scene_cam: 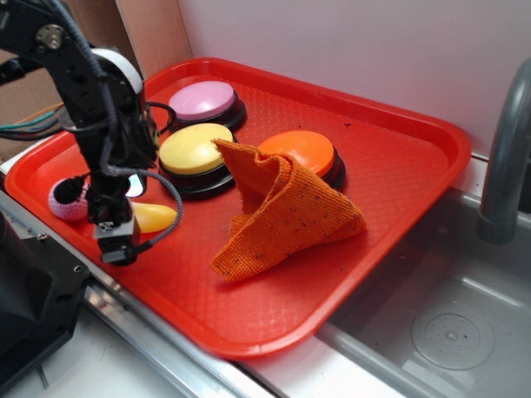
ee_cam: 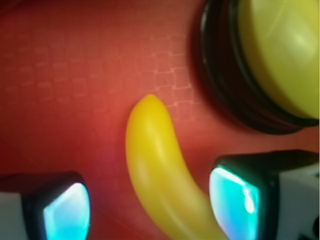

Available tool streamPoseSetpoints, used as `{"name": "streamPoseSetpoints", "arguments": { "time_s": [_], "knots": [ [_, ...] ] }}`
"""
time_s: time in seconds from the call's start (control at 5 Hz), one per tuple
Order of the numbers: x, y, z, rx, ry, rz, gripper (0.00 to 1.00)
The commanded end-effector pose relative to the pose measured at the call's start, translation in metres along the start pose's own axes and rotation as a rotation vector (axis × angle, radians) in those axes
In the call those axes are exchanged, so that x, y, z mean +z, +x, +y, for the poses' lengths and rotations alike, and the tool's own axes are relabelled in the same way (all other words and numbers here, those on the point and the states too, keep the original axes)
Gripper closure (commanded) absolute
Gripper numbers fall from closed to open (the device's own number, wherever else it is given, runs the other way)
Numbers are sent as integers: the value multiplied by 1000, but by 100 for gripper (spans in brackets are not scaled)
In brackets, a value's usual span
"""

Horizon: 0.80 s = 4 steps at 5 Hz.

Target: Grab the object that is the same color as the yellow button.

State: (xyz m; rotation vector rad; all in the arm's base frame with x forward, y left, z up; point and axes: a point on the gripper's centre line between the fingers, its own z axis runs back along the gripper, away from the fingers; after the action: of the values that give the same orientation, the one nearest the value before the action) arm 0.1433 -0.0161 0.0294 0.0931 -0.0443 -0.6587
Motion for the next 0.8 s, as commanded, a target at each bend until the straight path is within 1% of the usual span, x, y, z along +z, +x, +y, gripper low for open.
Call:
{"name": "streamPoseSetpoints", "arguments": {
  "time_s": [0.0, 0.2, 0.4, 0.6],
  "knots": [
    [-13, 3, 3, 12, -20, -76, 0],
    [-19, -1, 3, 52, -35, -76, 74],
    [-18, -3, 4, 62, -40, -78, 100],
    [-17, -3, 6, 95, -55, -37, 100]
  ]
}}
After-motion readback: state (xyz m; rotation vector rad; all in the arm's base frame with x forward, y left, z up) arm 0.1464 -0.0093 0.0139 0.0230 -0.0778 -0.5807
